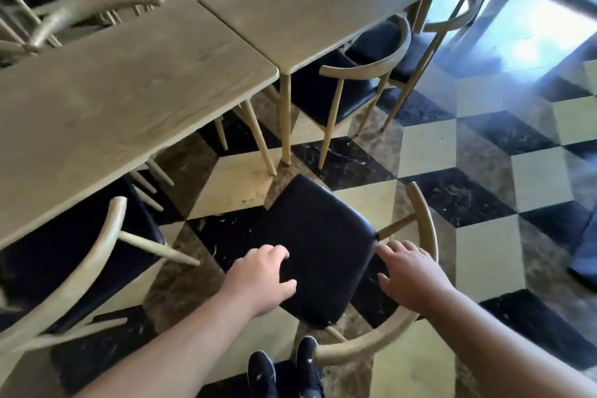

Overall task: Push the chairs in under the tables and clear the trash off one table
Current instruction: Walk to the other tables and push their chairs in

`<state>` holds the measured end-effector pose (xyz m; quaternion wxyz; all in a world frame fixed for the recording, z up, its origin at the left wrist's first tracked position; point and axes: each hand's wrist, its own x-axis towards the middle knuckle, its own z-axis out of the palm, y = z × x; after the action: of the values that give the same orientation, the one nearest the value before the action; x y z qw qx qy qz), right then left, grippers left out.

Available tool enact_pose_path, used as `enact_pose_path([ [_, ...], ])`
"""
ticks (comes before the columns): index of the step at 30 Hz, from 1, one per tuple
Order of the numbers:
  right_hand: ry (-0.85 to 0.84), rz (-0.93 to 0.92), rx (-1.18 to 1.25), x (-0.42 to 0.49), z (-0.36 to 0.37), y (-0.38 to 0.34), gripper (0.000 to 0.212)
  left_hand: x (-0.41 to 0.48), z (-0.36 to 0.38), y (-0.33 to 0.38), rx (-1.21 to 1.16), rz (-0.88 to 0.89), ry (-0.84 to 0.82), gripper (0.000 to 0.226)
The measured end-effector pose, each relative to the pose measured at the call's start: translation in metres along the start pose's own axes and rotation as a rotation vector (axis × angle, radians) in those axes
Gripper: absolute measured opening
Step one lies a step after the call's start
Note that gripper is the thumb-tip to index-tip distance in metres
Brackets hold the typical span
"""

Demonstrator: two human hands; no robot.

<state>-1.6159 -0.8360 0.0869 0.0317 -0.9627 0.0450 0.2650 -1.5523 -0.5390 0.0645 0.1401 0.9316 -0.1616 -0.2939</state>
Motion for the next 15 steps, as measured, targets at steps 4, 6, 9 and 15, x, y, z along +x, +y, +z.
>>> enact_pose_path([
  [4, -0.009, 0.067, 0.006, -0.011, 0.0, 0.005, 0.062, 0.013, -0.001, 0.001, -0.019, 0.037, -0.006, 0.056],
  [6, -0.007, 0.097, 0.022, -0.014, 0.003, 0.003, 0.062, 0.023, 0.001, 0.0, -0.026, 0.046, -0.013, 0.056],
  [9, -0.035, 0.092, 0.017, -0.012, 0.009, -0.001, 0.062, 0.035, 0.01, -0.003, -0.059, 0.038, -0.021, 0.057],
  [15, -0.08, 0.015, 0.01, 0.003, 0.029, 0.003, 0.062, 0.027, 0.055, 0.008, -0.092, -0.004, -0.094, 0.056],
])
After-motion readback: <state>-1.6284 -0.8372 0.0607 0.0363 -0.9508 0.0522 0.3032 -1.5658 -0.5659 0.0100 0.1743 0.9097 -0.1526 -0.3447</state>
